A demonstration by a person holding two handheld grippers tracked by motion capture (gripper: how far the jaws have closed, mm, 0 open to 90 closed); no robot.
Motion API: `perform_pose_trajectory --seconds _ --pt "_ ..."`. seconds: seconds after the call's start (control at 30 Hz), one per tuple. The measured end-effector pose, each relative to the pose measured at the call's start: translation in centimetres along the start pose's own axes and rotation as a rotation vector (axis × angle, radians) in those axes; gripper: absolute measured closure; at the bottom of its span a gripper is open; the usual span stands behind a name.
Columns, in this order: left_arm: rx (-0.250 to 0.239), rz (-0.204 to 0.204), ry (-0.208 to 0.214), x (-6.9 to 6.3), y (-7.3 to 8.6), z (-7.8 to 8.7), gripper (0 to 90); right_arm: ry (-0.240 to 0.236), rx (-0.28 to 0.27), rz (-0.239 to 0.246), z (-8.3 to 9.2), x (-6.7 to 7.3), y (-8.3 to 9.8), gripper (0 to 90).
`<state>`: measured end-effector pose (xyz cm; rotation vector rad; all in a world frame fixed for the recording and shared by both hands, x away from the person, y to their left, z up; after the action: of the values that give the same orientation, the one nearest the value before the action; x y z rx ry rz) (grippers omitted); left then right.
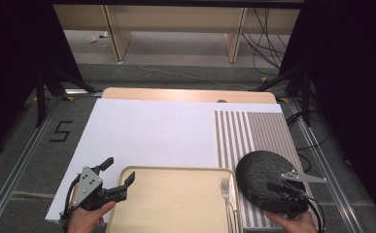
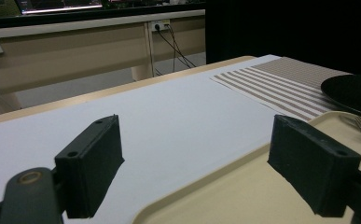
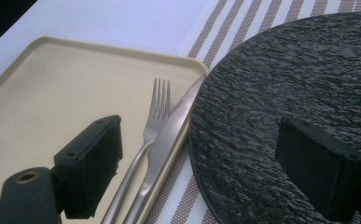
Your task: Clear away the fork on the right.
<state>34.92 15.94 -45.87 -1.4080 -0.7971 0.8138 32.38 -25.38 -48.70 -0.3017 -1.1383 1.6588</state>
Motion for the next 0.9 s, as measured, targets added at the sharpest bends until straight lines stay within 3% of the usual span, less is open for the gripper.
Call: perform_pose_trajectory --seconds 0.13,0.2,0.23,0.37,0.5,0.53,0.57,0.63,0.67,0.7,0.77,0.8,0.9 --pt "-0.001 0.002 -0.004 0.2 0.0 0.0 17.0 0.02 0.0 0.004 0.2 -0.8 -0.1 15.9" --pt "0.0 0.002 -0.005 0.2 0.0 0.0 17.1 0.018 -0.018 -0.033 0.2 -0.8 -0.1 15.9" --pt "0.0 0.002 -0.005 0.2 0.0 -0.1 17.0 0.021 -0.017 -0.015 0.3 -1.2 -0.1 15.9" --pt "-0.002 0.002 -0.005 0.2 0.0 -0.1 17.1 0.036 -0.022 -0.026 0.7 -1.9 -0.2 15.9" --pt "0.001 0.001 -0.009 0.3 0.0 0.0 17.0 0.056 -0.039 -0.07 1.1 -2.5 -0.2 15.9" --pt "0.001 0.002 -0.009 0.3 0.0 0.0 17.1 0.053 -0.046 -0.042 1.1 -2.9 -0.2 15.9" --pt "0.002 0.002 -0.01 0.3 0.0 0.0 17.1 0.076 -0.019 -0.06 1.6 -3.1 0.0 15.9" --pt "-0.004 0.004 -0.005 0.2 0.0 -0.1 17.1 0.072 -0.055 -0.084 1.6 -3.2 -0.2 15.9" --pt "0.0 0.003 -0.007 0.2 0.0 -0.1 17.1 0.073 -0.05 -0.07 1.8 -3.5 -0.2 15.9" --pt "0.001 0.003 -0.007 0.2 0.0 -0.1 17.1 0.064 -0.057 -0.082 1.9 -3.6 -0.2 15.9" --pt "-0.002 0.005 -0.008 0.2 0.1 -0.1 17.0 0.088 -0.066 -0.104 2.1 -3.9 -0.1 15.9" --pt "-0.004 0.004 -0.007 0.2 0.0 -0.1 17.1 0.074 -0.064 -0.096 2.3 -4.0 -0.1 16.0" --pt "0.001 0.002 -0.007 0.2 0.0 0.0 17.1 0.094 -0.067 -0.105 2.6 -4.5 0.0 16.0"
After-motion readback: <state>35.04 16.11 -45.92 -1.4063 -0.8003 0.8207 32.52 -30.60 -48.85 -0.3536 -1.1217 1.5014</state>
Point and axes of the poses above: each handheld gripper's, and its own axes: z roughly backward along the jaws, y roughly out of its underside, x roughly to its left, the point moved 9 cm from there along -z, roughly forward along the jaws, and after that the axes turned 11 degrees about -x, right-handed, at the moved point
